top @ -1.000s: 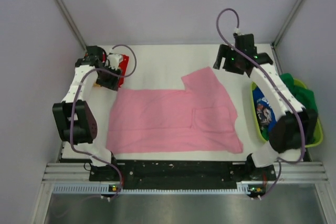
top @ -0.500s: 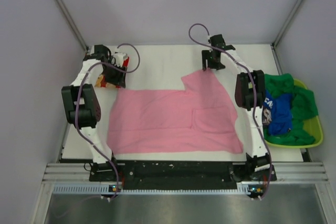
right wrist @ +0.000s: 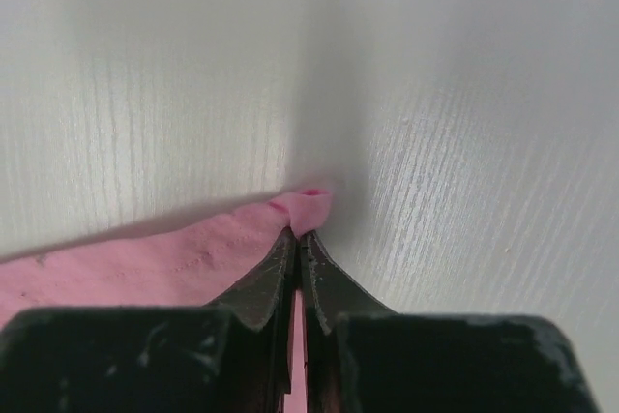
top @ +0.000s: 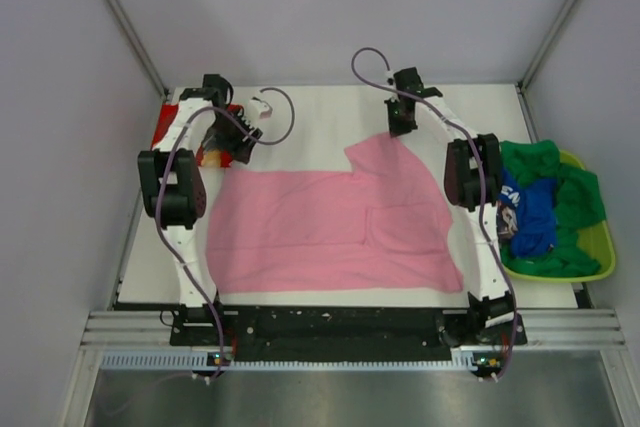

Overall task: Fold and stack the t-shirts
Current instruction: Grap the side of the flattened tshirt furthest away from the robot with both arms

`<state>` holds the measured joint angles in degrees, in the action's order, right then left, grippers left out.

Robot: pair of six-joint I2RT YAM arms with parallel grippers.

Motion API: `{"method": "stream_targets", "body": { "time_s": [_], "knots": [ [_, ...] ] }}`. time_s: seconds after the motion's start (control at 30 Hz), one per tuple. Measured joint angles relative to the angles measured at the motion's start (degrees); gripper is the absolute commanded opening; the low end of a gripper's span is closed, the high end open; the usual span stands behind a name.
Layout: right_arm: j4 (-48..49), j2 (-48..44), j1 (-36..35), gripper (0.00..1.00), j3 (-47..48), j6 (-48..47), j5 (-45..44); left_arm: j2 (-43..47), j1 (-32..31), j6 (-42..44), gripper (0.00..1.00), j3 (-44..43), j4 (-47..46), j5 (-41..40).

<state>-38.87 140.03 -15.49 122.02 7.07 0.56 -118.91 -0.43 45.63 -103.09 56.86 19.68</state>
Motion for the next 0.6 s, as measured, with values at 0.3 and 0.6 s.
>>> {"method": "stream_targets", "body": {
  "time_s": [0.3, 0.6],
  "knots": [
    [-1.8, -5.6, -0.2, 0.00, -4.9, -0.7, 2.4, -10.7, -1.2, 8.7, 0.54, -8.2, 7.4, -3.9],
    [-1.7, -19.7, -0.2, 0.00, -12.9, -0.9, 2.6, -11.8, -2.8, 11.0, 0.05, -6.4, 9.4, -6.9]
  ]
}}
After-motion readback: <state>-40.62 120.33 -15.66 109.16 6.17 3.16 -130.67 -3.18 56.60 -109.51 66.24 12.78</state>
